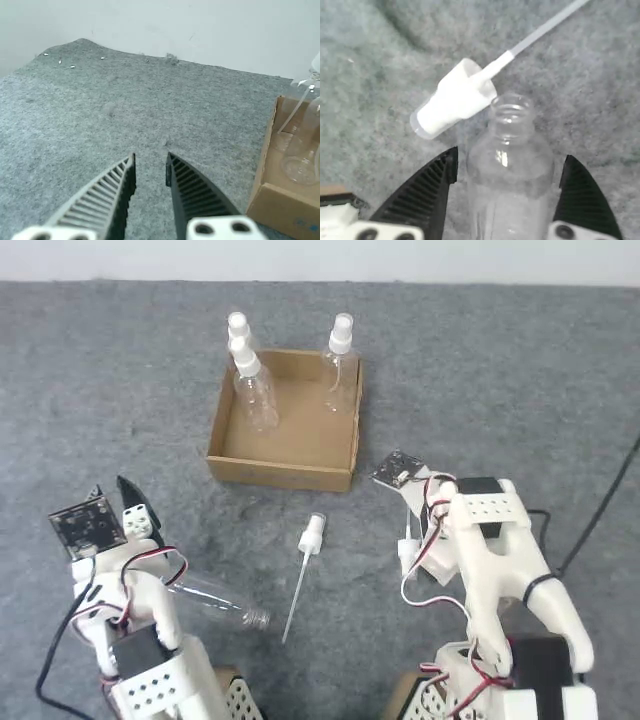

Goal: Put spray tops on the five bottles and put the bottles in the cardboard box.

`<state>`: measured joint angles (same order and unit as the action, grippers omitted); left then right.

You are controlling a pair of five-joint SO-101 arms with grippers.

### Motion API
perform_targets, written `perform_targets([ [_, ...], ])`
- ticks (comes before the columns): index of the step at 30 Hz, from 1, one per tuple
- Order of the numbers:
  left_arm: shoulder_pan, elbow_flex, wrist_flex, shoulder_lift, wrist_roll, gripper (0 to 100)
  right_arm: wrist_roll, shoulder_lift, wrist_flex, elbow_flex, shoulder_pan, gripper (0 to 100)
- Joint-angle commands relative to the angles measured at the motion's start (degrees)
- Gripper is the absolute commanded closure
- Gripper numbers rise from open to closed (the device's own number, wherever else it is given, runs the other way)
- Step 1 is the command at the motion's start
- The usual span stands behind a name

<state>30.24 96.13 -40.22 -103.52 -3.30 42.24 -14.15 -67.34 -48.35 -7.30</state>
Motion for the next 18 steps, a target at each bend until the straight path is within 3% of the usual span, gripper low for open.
perform_targets([
  [1,-0.26,0.04,2.02,-1.05,0.0,91,1.23,-0.66,-2.51,5.71,-1.01,73.2],
  [8,-0.26,0.04,2.02,-1.05,0.0,91,1.32,-0.31,-2.33,6.59,-1.19,86.8],
  [18,-0.26,0.04,2.02,-1.05,0.0,91,4.84,0.04,-2.42,4.75,-0.84,87.7],
])
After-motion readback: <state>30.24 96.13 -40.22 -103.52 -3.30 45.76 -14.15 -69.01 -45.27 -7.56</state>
